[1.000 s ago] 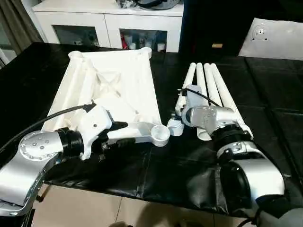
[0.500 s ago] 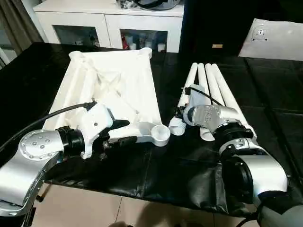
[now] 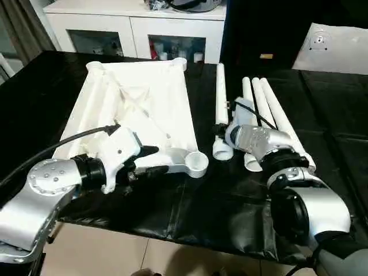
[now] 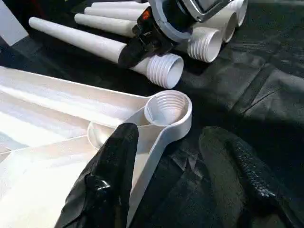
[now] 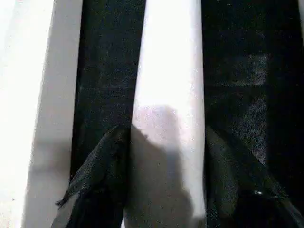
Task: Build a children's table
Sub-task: Pick table leg
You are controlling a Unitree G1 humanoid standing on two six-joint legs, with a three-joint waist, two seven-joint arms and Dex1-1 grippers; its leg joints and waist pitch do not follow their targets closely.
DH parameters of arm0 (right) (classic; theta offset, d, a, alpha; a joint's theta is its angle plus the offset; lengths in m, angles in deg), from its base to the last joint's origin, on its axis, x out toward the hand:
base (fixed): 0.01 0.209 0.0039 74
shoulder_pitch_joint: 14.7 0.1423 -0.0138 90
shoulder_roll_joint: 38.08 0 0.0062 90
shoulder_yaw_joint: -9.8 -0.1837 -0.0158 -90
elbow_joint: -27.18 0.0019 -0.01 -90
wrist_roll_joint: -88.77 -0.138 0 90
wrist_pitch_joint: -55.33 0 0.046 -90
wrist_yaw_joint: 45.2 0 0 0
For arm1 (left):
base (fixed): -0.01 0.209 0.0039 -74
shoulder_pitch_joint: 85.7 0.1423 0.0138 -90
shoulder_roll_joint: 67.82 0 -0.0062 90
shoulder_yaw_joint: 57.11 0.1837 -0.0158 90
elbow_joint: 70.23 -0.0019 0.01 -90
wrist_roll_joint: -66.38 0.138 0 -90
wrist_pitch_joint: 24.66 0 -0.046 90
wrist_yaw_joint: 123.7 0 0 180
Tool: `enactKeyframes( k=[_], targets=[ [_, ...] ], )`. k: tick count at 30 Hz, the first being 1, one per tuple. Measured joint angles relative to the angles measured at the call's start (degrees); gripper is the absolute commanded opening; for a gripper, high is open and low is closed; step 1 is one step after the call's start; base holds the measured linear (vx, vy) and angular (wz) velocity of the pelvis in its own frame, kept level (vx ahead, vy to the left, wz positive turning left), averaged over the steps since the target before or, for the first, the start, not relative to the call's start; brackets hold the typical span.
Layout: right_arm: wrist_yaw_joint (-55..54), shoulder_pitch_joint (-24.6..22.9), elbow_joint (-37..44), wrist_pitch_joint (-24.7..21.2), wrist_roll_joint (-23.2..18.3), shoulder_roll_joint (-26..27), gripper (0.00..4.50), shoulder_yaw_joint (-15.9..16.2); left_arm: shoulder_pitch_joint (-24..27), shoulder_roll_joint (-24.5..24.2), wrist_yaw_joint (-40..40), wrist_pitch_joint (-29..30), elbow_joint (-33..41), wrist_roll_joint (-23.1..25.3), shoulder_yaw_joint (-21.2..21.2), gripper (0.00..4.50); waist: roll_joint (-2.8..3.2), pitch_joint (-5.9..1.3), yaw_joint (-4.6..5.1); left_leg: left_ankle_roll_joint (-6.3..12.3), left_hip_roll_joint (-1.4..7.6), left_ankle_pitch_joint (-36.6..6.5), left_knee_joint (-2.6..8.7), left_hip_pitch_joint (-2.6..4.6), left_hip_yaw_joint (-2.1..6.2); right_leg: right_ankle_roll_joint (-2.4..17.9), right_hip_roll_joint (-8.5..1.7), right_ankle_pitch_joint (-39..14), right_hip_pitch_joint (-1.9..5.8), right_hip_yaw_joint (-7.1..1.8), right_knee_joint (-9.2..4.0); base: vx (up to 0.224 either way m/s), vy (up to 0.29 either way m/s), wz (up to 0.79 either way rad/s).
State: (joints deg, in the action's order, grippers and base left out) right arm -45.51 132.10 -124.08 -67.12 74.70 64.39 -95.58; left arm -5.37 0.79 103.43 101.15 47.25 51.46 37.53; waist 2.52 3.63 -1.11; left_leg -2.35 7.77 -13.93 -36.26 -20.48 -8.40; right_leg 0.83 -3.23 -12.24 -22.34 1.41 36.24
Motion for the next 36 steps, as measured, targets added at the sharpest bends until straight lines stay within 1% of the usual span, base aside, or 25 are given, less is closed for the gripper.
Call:
enactKeyframes(
  k=[1, 2, 4, 5, 7, 10, 12, 13, 14, 15, 17, 19, 20, 22, 23, 24, 26, 28, 29, 31, 33, 34, 36],
  targets=[
    [0.1, -0.7, 0.7, 1.6, 0.2, 0.1, 1.95, 0.1, -0.1, 0.2, -0.2, 0.0, 0.0, 0.0, 0.1, 2.42, 0.0, 0.0, -0.09, -0.02, 0.03, 0.0, 0.0, 0.0, 0.0, 0.0, 0.0, 0.0, -0.02, 0.04, 0.0, 0.0, 0.0, 0.0],
    [0.2, -2.4, 2.6, 4.9, 0.5, 0.2, 1.95, 0.3, -0.3, 0.9, -0.7, -0.2, 0.0, 0.1, 0.2, 2.42, 0.0, 0.0, -0.3, -0.01, 0.06, 0.0, -0.01, -0.02, -0.02, 0.0, 0.0, 0.0, -0.1, 0.07, 0.0, 0.0, 0.0, 0.0],
    [0.1, -4.2, 4.8, 8.4, 1.2, 0.2, 1.95, 0.4, -0.8, 2.0, -1.9, -0.7, -0.3, 0.6, 0.4, 2.42, 0.0, 0.0, -0.67, 0.01, 0.08, 0.1, -0.01, -0.25, -0.06, 0.1, 0.0, 0.0, -0.35, 0.08, 0.05, 0.0, 0.0, 0.0],
    [0.5, -5.4, 7.3, 9.6, 1.0, 0.1, 1.94, 0.2, -1.8, 3.0, -3.2, -0.8, -0.9, 1.1, 0.4, 2.42, 0.01, 0.0, -0.93, 0.32, 0.09, 0.4, -0.03, -0.56, -0.04, 0.2, -0.02, 0.1, -0.65, 0.17, 0.09, 0.0, 0.0, 0.0],
    [2.1, -6.1, 10.0, 9.9, 0.1, 0.4, 1.91, 0.0, -3.4, 4.6, -5.3, -0.8, -2.2, 1.4, 0.2, 2.42, 0.01, 0.0, -0.93, 0.48, 0.12, 0.6, -0.02, -0.75, -0.04, 0.3, -0.03, 0.2, -0.84, 0.25, 0.13, 0.0, 0.0, 0.0],
    [8.0, -8.8, 18.8, 8.4, -3.9, 0.6, 1.9, -0.9, -7.2, 9.3, -9.8, -0.7, -5.3, 1.6, -0.8, 2.42, 0.03, 0.01, -0.95, 0.55, 0.16, 0.7, -0.02, -0.75, 0.02, 0.3, -0.03, 0.2, -0.82, 0.38, 0.16, 0.0, 0.0, 0.0],
    [15.1, -12.7, 28.1, 6.7, -7.6, -0.2, 1.89, -0.4, -11.3, 15.5, -14.3, -0.1, -8.9, -0.1, -3.6, 2.42, 0.02, 0.01, -1.39, 0.51, 0.26, 0.8, -0.02, -0.78, 0.08, 0.4, -0.07, 0.2, -0.7, 0.62, 0.09, 0.0, 0.0, 0.0],
    [18.2, -14.2, 31.5, 6.2, -9.2, -0.4, 1.89, 0.1, -12.9, 17.1, -15.9, 0.1, -9.9, -0.9, -4.7, 2.42, 0.02, 0.01, -1.35, 0.51, 0.32, 0.8, -0.02, -0.77, 0.05, 0.4, -0.06, 0.3, -0.68, 0.66, 0.05, 0.0, 0.0, 0.0],
    [22.4, -16.6, 36.1, 5.4, -11.9, -1.0, 1.89, 0.6, -14.9, 18.6, -17.1, 0.4, -10.7, -1.8, -5.6, 2.69, 0.02, 0.01, -1.46, 0.59, 0.34, 0.8, -0.02, -0.77, 0.07, 0.5, -0.06, 0.3, -0.62, 0.72, 0.01, 0.0, 0.0, 0.0],
    [25.2, -18.0, 38.9, 4.9, -13.8, -1.6, 1.89, 0.9, -16.0, 19.2, -17.6, 0.5, -11.1, -2.9, -6.2, 2.76, 0.02, 0.01, -1.49, 0.6, 0.35, 0.8, -0.01, -0.75, 0.06, 0.5, -0.06, 0.3, -0.61, 0.72, 0.01, 0.0, 0.0, 0.0],
    [30.3, -21.3, 45.4, 1.8, -19.1, -3.2, 1.89, 0.7, -18.4, 21.4, -18.0, 1.7, -11.4, -5.8, -7.5, 2.76, 0.02, 0.01, -1.61, 0.63, 0.35, 0.9, -0.01, -0.77, 0.07, 0.5, -0.06, 0.3, -0.61, 0.73, 0.02, 0.0, 0.0, 0.0],
    [32.9, -22.4, 48.9, -0.5, -22.2, -3.7, 1.89, 0.2, -19.9, 23.1, -18.5, 2.8, -11.9, -8.0, -8.4, 2.95, 0.02, 0.01, -1.47, 0.69, 0.36, 0.9, -0.01, -0.77, 0.07, 0.5, -0.06, 0.3, -0.62, 0.76, 0.03, 0.0, 0.0, 0.0],
    [34.7, -23.6, 51.6, -2.1, -24.3, -4.4, 1.89, 0.0, -21.6, 25.4, -19.5, 4.1, -12.8, -10.3, -9.8, 3.11, 0.02, 0.0, -1.65, 0.69, 0.37, 1.0, -0.01, -0.78, 0.09, 0.5, -0.06, 0.3, -0.62, 0.8, 0.03, 0.0, 0.0, 0.0],
    [37.5, -24.8, 55.0, -4.6, -27.4, -5.0, 1.89, -0.1, -24.5, 28.3, -21.3, 6.4, -14.0, -13.7, -12.3, 3.19, 0.02, 0.01, -1.88, 0.65, 0.42, 1.0, -0.01, -0.79, 0.09, 0.5, -0.06, 0.4, -0.62, 0.84, 0.03, 0.0, 0.0, 0.0],
    [39.6, -26.2, 57.9, -6.1, -29.9, -6.1, 1.89, -0.1, -26.8, 30.4, -22.2, 7.9, -14.8, -16.8, -13.9, 3.24, 0.02, 0.01, -2.16, 0.67, 0.42, 1.0, -0.02, -0.8, 0.09, 0.5, -0.06, 0.4, -0.6, 0.86, 0.02, 0.0, 0.0, 0.0],
    [40.9, -26.7, 59.3, -7.0, -31.2, -6.4, 1.89, 0.1, -27.9, 31.1, -22.6, 8.4, -14.9, -18.3, -14.6, 3.24, 0.02, 0.0, -2.26, 0.68, 0.42, 1.0, -0.02, -0.8, 0.08, 0.5, -0.06, 0.4, -0.59, 0.86, 0.0, 0.0, 0.0, 0.0],
    [42.4, -27.0, 61.2, -8.0, -33.1, -6.9, 1.89, 0.1, -29.5, 32.3, -23.3, 9.4, -14.9, -21.5, -15.7, 3.44, 0.02, 0.0, -2.19, 0.68, 0.43, 1.0, -0.02, -0.79, 0.06, 0.5, -0.06, 0.4, -0.55, 0.86, 0.0, 0.0, 0.0, 0.0],
    [43.4, -27.4, 62.5, -9.0, -34.6, -7.2, 1.89, 0.3, -30.0, 32.5, -23.6, 10.0, -14.9, -21.7, -15.4, 3.66, 0.03, 0.0, -2.24, 0.68, 0.44, 1.0, -0.01, -0.81, 0.09, 0.5, -0.06, 0.4, -0.56, 0.9, -0.01, 0.0, 0.0, 0.0],
    [43.9, -27.7, 63.3, -9.6, -35.2, -7.2, 1.89, 0.6, -30.0, 32.1, -23.6, 10.1, -15.0, -21.4, -15.1, 3.66, 0.03, 0.0, -2.22, 0.68, 0.46, 1.0, -0.01, -0.81, 0.09, 0.5, -0.05, 0.4, -0.57, 0.91, -0.01, 0.0, 0.0, 0.0],
    [44.3, -27.7, 63.6, -10.0, -35.6, -7.3, 1.89, 1.2, -30.0, 32.3, -23.8, 10.5, -15.0, -21.6, -15.1, 3.82, 0.03, 0.0, -2.25, 0.68, 0.47, 1.0, -0.01, -0.82, 0.11, 0.5, -0.04, 0.4, -0.57, 0.95, -0.04, 0.0, 0.0, 0.0],
    [44.6, -27.9, 63.9, -10.0, -35.3, -7.7, 1.89, 2.3, -30.3, 34.4, -24.7, 11.5, -15.0, -24.6, -16.9, 3.98, 0.02, 0.0, -2.35, 0.68, 0.47, 1.0, -0.02, -0.91, 0.12, 0.5, -0.05, 0.4, -0.58, 0.97, -0.1, 0.0, 0.0, 0.0],
    [44.7, -28.1, 64.4, -10.0, -35.0, -8.0, 1.89, 2.9, -30.7, 35.3, -25.2, 12.1, -15.0, -26.2, -17.7, 3.98, 0.02, 0.0, -2.45, 0.67, 0.46, 1.0, -0.02, -0.93, 0.13, 0.5, -0.06, 0.4, -0.59, 0.98, -0.12, 0.0, 0.0, 0.0],
    [45.1, -28.2, 65.2, -10.0, -34.8, -8.2, 1.89, 4.2, -31.5, 35.8, -25.9, 12.8, -15.0, -28.7, -18.6, 4.15, 0.02, 0.0, -2.51, 0.68, 0.46, 1.0, -0.02, -0.95, 0.13, 0.5, -0.06, 0.4, -0.61, 0.98, -0.15, 0.0, 0.0, 0.0]
  ],
)
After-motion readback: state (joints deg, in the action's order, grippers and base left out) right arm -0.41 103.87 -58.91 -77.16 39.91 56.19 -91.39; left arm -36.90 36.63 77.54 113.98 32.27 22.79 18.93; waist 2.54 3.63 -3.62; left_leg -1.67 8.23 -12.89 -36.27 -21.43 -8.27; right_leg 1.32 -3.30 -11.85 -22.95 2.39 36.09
